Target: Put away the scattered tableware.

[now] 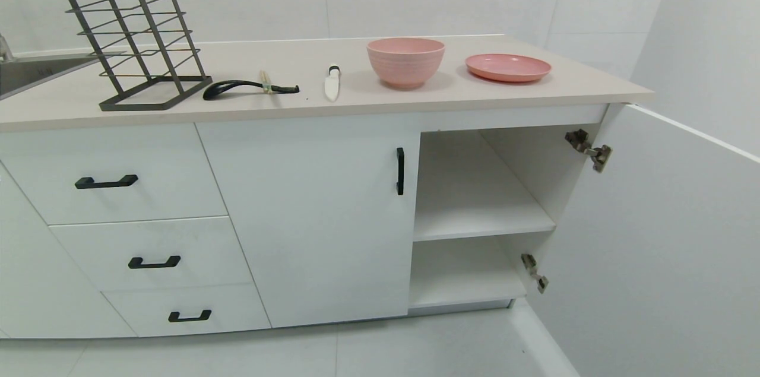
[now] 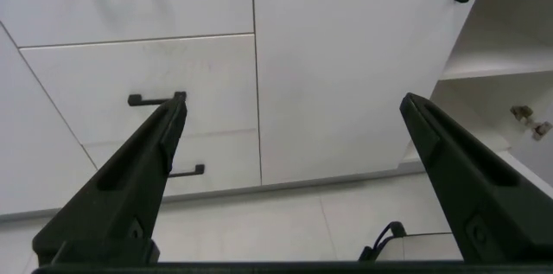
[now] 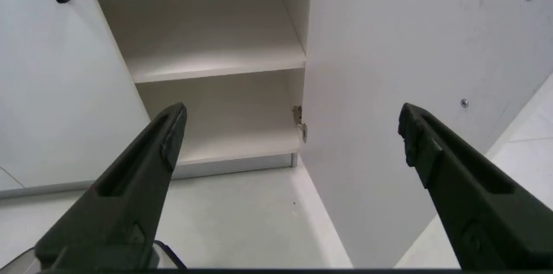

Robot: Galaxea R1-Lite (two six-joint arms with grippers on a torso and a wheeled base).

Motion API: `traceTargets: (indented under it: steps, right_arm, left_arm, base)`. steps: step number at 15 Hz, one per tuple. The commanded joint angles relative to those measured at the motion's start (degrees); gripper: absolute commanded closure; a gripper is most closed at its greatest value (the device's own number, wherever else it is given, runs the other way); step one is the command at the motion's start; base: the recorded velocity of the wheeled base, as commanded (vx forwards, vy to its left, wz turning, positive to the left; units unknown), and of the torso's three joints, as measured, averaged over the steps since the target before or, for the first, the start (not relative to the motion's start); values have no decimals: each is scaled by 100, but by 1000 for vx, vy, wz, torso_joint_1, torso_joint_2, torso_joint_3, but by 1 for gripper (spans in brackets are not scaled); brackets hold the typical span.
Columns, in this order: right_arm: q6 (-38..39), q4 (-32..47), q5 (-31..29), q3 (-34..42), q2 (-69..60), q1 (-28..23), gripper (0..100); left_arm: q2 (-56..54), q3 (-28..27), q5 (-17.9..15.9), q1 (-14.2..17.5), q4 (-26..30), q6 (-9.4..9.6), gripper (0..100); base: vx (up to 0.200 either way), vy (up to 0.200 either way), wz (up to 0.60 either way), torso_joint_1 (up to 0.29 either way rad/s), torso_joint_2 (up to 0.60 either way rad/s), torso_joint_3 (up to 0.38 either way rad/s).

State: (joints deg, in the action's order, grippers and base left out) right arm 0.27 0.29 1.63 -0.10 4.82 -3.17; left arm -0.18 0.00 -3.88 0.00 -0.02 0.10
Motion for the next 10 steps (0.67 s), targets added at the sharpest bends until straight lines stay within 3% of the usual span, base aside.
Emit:
traceTargets:
  steps: [1,4,8,10]
  right_arm:
    - [0,-3,4,1,28,1,0]
    - [0,-3,4,1,28,1,0]
    - [0,-3,4,1,19,1,0]
    - [0,6,4,1,28,1,0]
  left_arm:
    - [18,0,1,0,-6,-10,0]
    - [18,0,1,0,-6,-19,0]
    - [18,0,19,0,2,8,0]
    - [18,0,19,0,2,-1,0]
  base:
    - [200,0,0,2,2,2]
    - [200,0,0,4,4,2]
    - [0,0,0,0,0,0]
    - [0,-200,0,0,2,2]
